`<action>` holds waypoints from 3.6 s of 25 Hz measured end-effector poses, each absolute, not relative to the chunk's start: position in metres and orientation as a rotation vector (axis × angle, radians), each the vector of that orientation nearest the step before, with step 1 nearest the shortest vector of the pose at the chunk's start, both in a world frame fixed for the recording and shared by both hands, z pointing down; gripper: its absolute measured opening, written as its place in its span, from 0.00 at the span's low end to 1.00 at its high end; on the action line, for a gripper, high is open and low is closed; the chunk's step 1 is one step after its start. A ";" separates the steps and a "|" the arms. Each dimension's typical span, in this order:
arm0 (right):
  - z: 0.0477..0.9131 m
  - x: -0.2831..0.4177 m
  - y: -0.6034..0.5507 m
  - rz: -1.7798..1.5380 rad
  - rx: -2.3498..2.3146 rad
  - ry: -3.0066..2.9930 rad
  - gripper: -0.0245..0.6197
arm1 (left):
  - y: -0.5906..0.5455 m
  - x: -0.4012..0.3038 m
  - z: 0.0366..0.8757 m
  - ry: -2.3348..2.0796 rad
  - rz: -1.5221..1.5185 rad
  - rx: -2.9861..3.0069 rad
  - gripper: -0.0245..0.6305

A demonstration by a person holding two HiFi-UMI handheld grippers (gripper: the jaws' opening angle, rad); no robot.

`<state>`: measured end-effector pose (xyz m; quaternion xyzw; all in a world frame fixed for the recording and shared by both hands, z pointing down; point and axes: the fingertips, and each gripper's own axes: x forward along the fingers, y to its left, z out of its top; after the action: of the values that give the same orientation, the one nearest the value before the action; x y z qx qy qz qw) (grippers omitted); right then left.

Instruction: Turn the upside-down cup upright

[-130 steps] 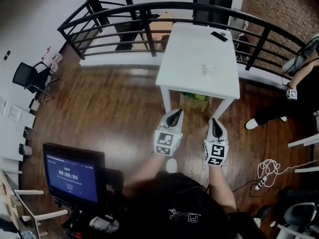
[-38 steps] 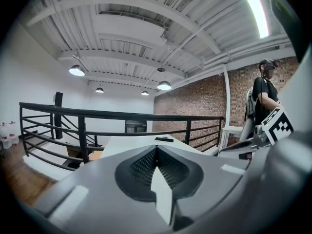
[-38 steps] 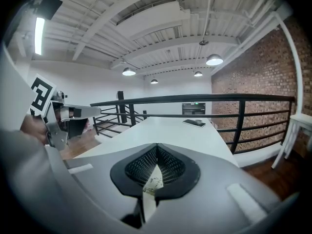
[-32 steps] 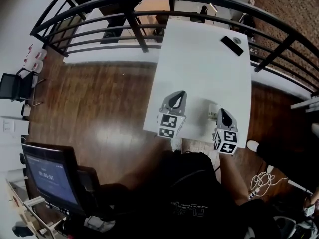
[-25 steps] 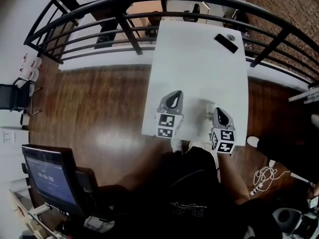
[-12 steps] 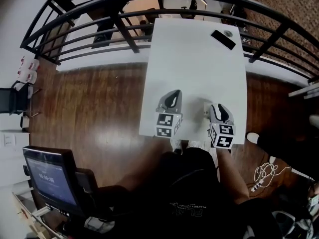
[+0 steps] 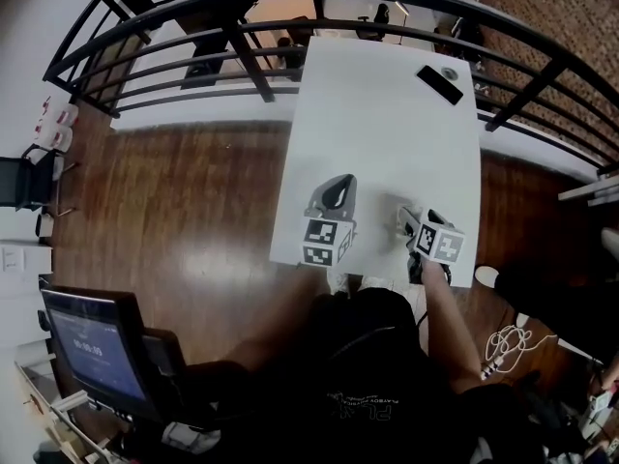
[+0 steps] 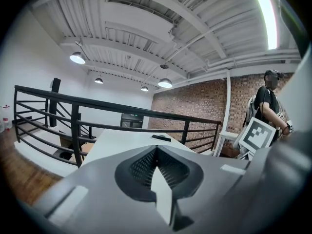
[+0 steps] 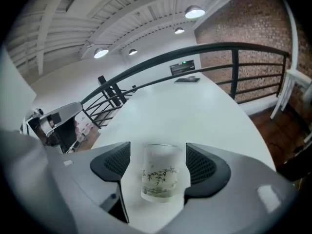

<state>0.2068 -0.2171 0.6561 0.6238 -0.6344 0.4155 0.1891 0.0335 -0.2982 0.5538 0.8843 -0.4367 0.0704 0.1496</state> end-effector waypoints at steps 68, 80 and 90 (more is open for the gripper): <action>0.647 0.190 -0.242 0.413 1.813 -2.049 0.54 | -0.300 0.025 0.552 -1.260 0.203 2.578 0.04; 0.657 0.185 -0.230 0.394 1.768 -1.981 0.60 | -0.297 0.031 0.556 -1.235 0.224 2.596 0.04; 0.614 0.184 -0.212 0.358 1.836 -2.025 0.57 | -0.285 0.032 0.554 -1.217 0.219 2.614 0.04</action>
<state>0.1844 -0.2122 0.6135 0.6538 -0.7208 0.1276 0.1912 0.0322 -0.2855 0.5539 0.8969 -0.4176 0.0752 0.1244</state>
